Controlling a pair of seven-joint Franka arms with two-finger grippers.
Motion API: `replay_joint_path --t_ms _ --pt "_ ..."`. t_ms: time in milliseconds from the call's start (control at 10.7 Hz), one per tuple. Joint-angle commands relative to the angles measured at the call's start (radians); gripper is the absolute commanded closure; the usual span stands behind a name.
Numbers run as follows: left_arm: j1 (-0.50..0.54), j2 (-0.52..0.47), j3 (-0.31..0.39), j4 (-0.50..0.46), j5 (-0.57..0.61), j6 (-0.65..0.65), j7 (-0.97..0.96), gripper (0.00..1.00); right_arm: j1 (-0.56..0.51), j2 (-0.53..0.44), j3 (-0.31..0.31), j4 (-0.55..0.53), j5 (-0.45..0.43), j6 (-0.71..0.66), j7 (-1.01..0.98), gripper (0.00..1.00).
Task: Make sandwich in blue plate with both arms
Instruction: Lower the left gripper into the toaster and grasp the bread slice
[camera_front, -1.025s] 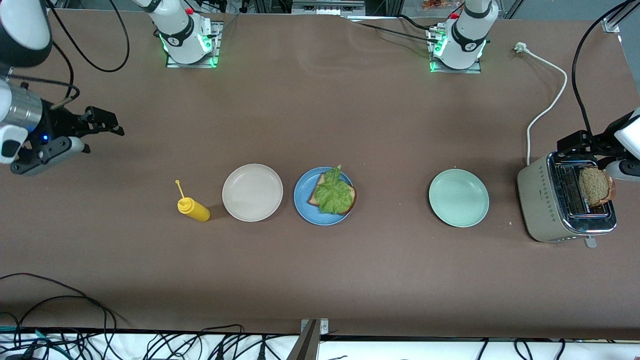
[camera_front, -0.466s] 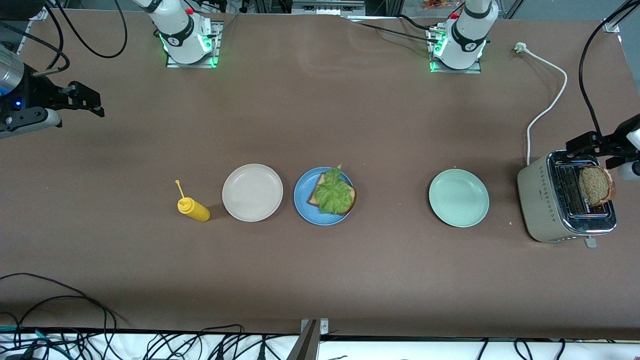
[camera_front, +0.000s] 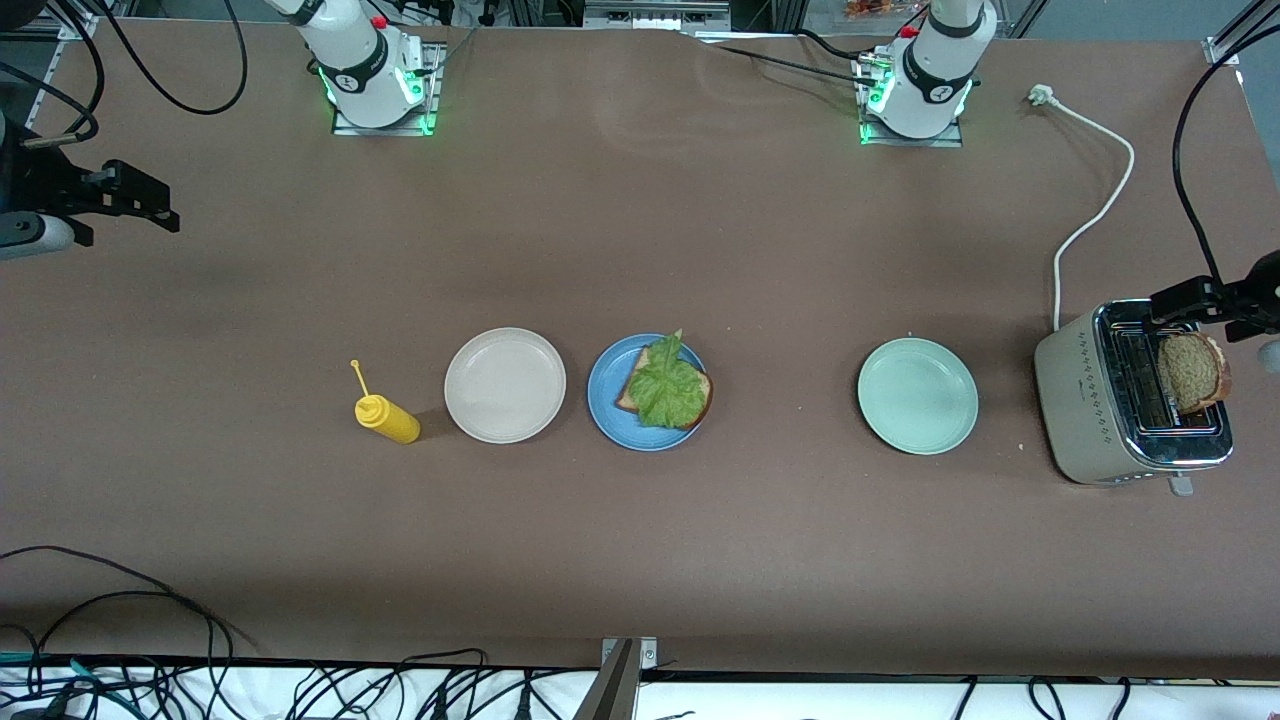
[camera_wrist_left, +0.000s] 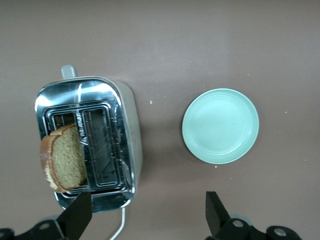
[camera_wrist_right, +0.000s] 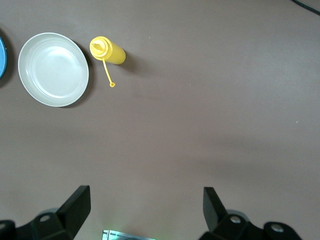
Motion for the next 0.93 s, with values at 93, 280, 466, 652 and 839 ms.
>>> replay_joint_path --t_ms 93,280,466,652,839 --pt "0.097 0.113 -0.003 0.09 0.043 0.092 0.136 0.0 0.001 0.003 -0.012 0.032 -0.025 -0.024 0.013 0.0" --pt "0.173 0.164 -0.008 0.087 0.033 0.164 0.159 0.0 0.001 0.012 -0.012 0.032 -0.036 -0.018 0.01 0.0" --pt "0.193 0.2 -0.008 0.087 0.018 0.175 0.161 0.0 0.01 0.014 -0.006 0.049 -0.057 -0.026 0.019 0.0" --pt "0.215 0.224 -0.01 0.075 0.016 0.193 0.161 0.0 0.012 0.012 -0.003 0.11 -0.035 -0.065 0.026 0.0" --pt "0.229 0.237 -0.01 0.038 0.004 0.192 0.159 0.0 0.018 0.012 0.028 0.116 -0.018 -0.116 0.018 0.0"
